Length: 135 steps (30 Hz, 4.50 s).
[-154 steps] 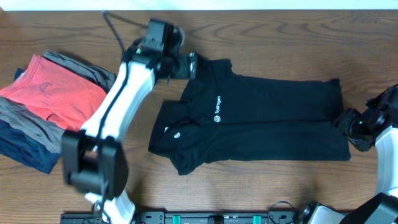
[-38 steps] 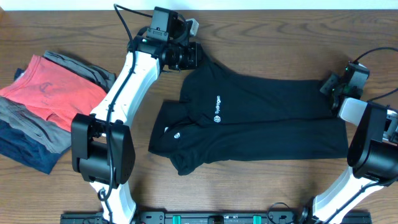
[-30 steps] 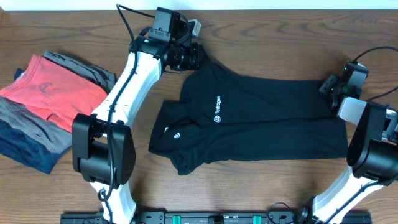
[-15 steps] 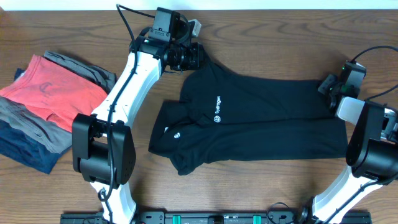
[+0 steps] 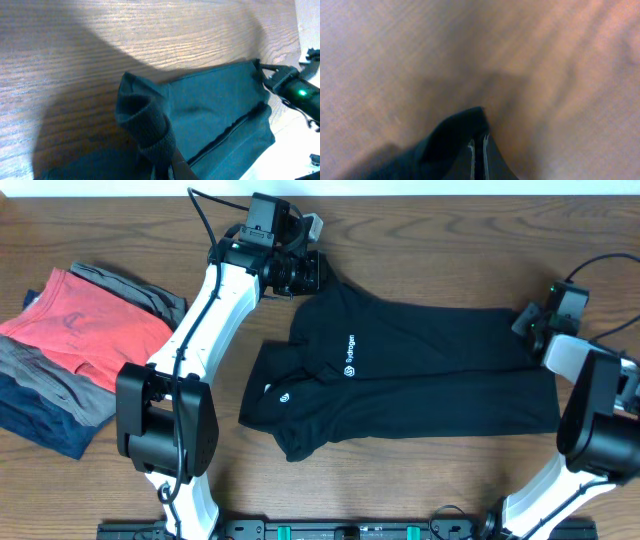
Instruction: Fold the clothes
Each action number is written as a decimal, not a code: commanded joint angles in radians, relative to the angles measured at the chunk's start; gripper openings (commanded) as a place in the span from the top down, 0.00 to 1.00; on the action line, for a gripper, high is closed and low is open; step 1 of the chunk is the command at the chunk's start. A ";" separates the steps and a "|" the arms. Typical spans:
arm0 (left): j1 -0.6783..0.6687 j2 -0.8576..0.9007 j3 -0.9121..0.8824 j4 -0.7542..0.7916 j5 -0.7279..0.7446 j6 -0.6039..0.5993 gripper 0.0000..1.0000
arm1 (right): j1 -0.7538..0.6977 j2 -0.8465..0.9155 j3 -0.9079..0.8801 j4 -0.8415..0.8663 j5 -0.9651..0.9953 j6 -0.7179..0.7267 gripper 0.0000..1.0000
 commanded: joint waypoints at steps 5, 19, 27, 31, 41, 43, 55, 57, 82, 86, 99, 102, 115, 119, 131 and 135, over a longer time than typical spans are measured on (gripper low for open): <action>0.003 -0.072 -0.002 -0.125 -0.007 0.066 0.94 | -0.056 -0.258 -0.010 -0.216 0.067 0.006 0.99; 0.007 -0.086 -0.003 -0.632 -0.008 0.214 0.94 | -0.071 -0.442 -0.011 -0.692 0.129 0.007 0.99; 0.007 -0.086 -0.003 -0.840 -0.029 0.251 0.94 | -0.077 -0.442 -0.011 -0.771 0.137 0.015 0.99; 0.004 -0.086 -0.011 -0.918 -0.044 0.251 0.94 | -0.078 -0.442 -0.011 -0.775 0.146 0.016 0.99; 0.004 -0.086 -0.158 -0.888 -0.049 0.243 0.94 | -0.078 -0.439 -0.012 -0.792 0.198 0.048 0.99; 0.004 -0.086 -0.203 -0.853 -0.049 0.223 0.94 | -0.078 -0.438 -0.012 -0.794 0.198 0.048 0.99; -0.008 -0.086 -0.387 -0.665 -0.010 0.182 0.94 | -0.078 -0.402 -0.013 -0.788 0.209 0.056 0.99; -0.019 -0.086 -0.398 -0.663 -0.006 0.177 0.94 | -0.078 -0.394 -0.013 -0.794 0.209 0.056 0.99; 0.065 -0.293 -0.337 -0.586 -0.233 0.034 0.42 | -0.327 -0.301 -0.013 -0.890 -0.320 -0.355 0.41; 0.066 -0.326 -0.337 -0.589 -0.233 0.035 0.41 | -0.325 -0.229 -0.013 -0.854 -0.320 -0.376 0.36; 0.066 -0.327 -0.338 -0.586 -0.233 0.035 0.41 | -0.324 -0.105 0.000 -0.786 -0.320 -0.376 0.88; 0.066 -0.327 -0.338 -0.572 -0.233 0.035 0.41 | -0.327 -0.135 0.050 -0.824 -0.311 -0.376 0.99; 0.066 -0.327 -0.338 -0.551 -0.233 0.035 0.41 | -0.116 -0.340 0.278 -1.109 -0.311 -0.376 0.99; 0.066 -0.327 -0.338 -0.548 -0.233 0.034 0.41 | 0.050 -0.339 0.269 -1.166 -0.245 -0.375 0.99; 0.066 -0.327 -0.338 -0.549 -0.233 0.034 0.41 | 0.388 -0.337 0.155 -1.131 -0.226 -0.204 0.99; 0.066 -0.327 -0.338 -0.549 -0.233 0.034 0.41 | 0.476 -0.337 0.116 -1.089 -0.245 -0.129 0.99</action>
